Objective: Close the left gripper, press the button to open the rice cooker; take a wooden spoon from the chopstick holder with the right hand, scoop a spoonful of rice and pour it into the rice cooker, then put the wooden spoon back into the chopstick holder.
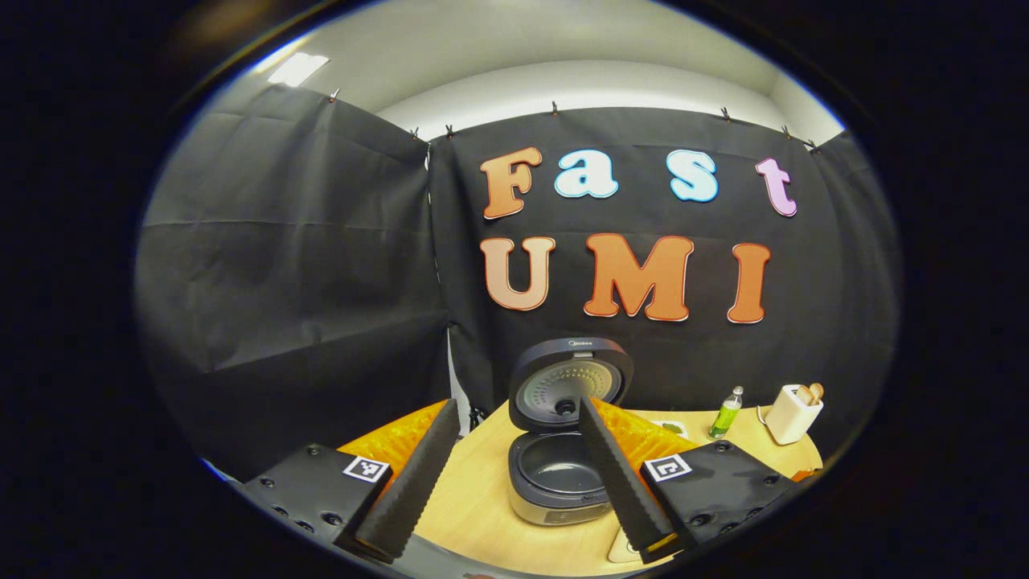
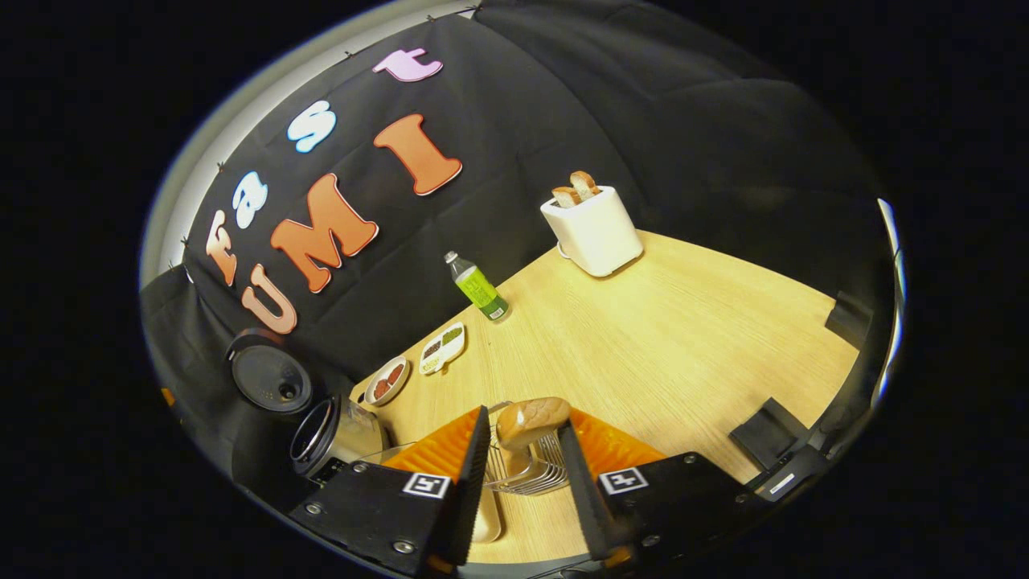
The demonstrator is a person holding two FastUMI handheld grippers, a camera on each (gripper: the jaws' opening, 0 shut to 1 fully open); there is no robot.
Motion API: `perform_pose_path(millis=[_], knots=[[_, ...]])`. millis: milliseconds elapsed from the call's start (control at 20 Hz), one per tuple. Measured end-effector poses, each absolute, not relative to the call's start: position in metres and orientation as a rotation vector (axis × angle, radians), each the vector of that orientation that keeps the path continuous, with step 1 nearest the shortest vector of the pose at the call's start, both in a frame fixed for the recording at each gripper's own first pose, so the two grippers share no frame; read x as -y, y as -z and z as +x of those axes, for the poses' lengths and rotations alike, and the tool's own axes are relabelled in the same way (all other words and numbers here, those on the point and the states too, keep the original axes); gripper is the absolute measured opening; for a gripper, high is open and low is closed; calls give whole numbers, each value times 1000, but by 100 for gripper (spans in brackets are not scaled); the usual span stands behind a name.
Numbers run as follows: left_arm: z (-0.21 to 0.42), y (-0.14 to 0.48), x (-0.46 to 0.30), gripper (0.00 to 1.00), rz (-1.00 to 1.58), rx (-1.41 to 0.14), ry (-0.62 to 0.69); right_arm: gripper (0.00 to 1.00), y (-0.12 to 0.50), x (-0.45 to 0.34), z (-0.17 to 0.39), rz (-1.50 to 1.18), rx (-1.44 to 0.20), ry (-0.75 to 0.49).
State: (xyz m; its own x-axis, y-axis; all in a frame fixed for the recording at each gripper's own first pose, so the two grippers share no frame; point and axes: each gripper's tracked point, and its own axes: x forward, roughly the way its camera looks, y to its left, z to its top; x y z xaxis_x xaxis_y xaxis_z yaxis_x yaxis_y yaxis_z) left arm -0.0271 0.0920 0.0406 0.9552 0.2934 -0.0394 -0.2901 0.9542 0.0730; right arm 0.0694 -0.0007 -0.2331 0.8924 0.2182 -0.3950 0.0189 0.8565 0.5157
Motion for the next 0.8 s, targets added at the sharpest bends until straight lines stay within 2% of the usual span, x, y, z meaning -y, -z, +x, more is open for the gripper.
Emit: perform_pose_path(millis=[50,350,500,800], knots=[[-26,-38,-92,100,68,-55,-296,41,230,-1,70,568,-460,-115],[-20,-37,-91,99,79,-62,-287,22,222,-24,76,538,-460,-185],[-18,-38,-95,98,84,-63,-288,17,204,-31,77,466,-431,-218],[-10,-50,-99,99,63,-33,-259,17,146,-43,72,316,-312,-253]])
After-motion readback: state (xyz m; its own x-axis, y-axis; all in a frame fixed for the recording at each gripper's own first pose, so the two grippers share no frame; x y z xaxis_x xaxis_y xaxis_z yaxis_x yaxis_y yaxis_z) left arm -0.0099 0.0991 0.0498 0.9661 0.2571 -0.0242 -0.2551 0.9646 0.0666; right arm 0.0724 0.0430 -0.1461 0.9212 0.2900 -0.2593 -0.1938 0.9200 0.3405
